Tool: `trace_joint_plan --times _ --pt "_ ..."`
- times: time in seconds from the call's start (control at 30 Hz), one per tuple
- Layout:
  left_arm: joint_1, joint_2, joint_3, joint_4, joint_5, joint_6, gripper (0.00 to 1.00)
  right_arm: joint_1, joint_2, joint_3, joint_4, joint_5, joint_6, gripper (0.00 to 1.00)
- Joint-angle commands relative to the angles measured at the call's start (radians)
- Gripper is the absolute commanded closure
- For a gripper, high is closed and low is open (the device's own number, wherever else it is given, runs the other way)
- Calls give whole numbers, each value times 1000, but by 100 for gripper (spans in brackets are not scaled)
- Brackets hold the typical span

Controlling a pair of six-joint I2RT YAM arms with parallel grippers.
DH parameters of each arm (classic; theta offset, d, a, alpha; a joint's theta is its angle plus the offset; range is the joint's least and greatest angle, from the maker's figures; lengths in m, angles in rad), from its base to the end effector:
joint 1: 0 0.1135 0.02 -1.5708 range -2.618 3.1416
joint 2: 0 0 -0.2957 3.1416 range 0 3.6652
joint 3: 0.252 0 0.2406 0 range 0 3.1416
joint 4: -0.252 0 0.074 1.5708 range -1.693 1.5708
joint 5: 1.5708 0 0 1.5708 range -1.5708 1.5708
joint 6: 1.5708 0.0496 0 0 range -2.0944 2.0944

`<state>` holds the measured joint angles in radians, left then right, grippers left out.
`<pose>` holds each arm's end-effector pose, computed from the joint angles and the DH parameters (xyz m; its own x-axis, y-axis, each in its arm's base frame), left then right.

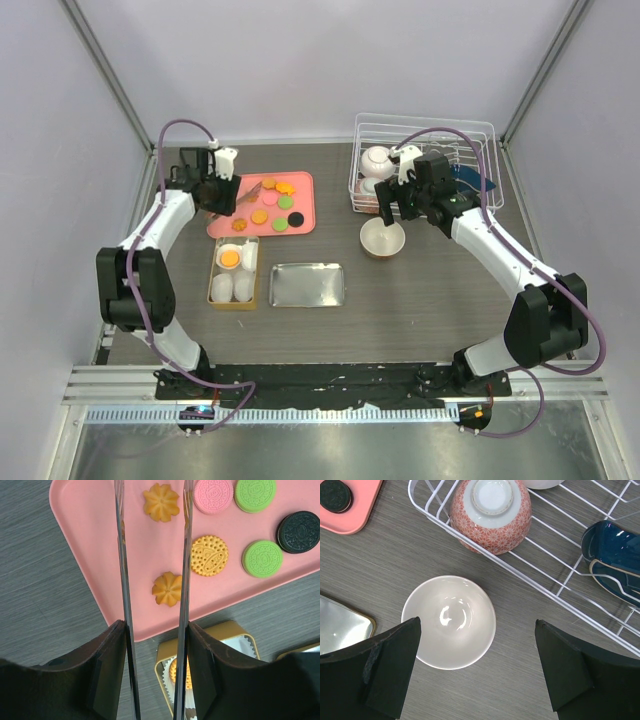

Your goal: Pack the cookies

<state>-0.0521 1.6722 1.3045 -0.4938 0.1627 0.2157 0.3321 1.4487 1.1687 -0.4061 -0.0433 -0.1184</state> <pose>0.3681 -0.0272 0.2866 -0.7067 0.2484 -0.6625 0.3153 0.9488 0.0193 0.3019 0.1064 0.3220 -0.5525 -0.3154 -0.7715 -0.4256 0.9026 -0.0642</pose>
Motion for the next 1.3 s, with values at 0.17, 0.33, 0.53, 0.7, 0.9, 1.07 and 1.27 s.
trace_joint_plan --times 0.17,0.33,0.53,0.7,0.9,1.07,1.27 --pt "1 17 -4 74 -11 -1 47 4 -11 40 12 5 -9 0" --pt "1 21 -19 84 -11 1 47 2 -11 40 12 5 -9 0" --pt "1 37 -21 86 -12 4 47 4 -13 40 12 5 -9 0" --pt "1 46 -22 86 -11 4 47 2 -11 40 10 6 -10 0" --pt "1 29 -47 89 -12 5 48 2 -10 40 12 5 -10 0" --pt "1 11 -62 87 -17 8 48 4 -13 40 10 3 -10 0" --pt "3 -23 -77 80 -25 5 48 4 -16 40 10 0 -7 0"
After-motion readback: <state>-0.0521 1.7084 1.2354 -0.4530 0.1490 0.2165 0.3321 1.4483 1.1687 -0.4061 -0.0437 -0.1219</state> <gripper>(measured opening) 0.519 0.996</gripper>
